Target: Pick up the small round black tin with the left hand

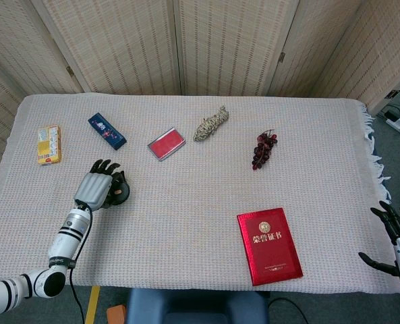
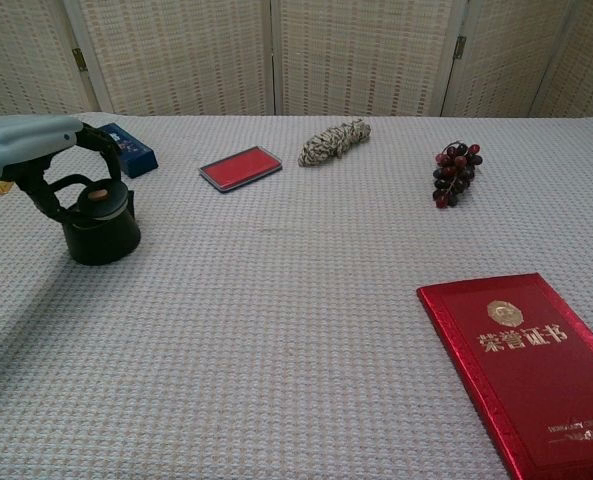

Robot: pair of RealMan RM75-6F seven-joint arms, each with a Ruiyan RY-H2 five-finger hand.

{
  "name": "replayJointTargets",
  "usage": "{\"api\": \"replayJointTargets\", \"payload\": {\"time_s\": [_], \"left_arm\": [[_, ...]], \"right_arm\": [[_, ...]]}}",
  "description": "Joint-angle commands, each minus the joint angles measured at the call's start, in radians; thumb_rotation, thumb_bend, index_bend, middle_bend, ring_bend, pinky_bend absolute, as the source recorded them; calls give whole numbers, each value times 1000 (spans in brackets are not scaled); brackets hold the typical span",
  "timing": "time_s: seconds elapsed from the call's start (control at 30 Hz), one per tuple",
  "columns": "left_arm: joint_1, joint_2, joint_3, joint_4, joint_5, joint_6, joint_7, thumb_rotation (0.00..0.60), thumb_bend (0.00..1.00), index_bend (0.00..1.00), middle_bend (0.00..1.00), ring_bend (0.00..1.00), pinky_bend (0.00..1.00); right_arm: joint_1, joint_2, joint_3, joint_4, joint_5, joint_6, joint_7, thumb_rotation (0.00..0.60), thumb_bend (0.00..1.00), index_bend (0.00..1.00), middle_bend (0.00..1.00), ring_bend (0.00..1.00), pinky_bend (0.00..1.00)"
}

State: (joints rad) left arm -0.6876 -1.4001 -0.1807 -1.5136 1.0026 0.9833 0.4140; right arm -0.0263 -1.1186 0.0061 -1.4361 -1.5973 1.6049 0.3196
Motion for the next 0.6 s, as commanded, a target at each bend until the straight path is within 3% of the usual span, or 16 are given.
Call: {"api": "replayJointTargets", "payload": {"time_s": [0.03, 0.6], "left_arm": [[-10, -20, -2, 32, -12, -7, -1, 600, 248, 444, 18, 0, 0], [-36, -60, -7, 168, -126, -67, 10, 600, 248, 442, 0, 0, 0]], "right_arm": [[-1, 0, 0, 0, 1, 0, -1, 600, 75, 132, 92, 176, 0], [-5, 3, 3, -8, 5, 1, -8, 600, 76, 132, 92, 177, 0]]}}
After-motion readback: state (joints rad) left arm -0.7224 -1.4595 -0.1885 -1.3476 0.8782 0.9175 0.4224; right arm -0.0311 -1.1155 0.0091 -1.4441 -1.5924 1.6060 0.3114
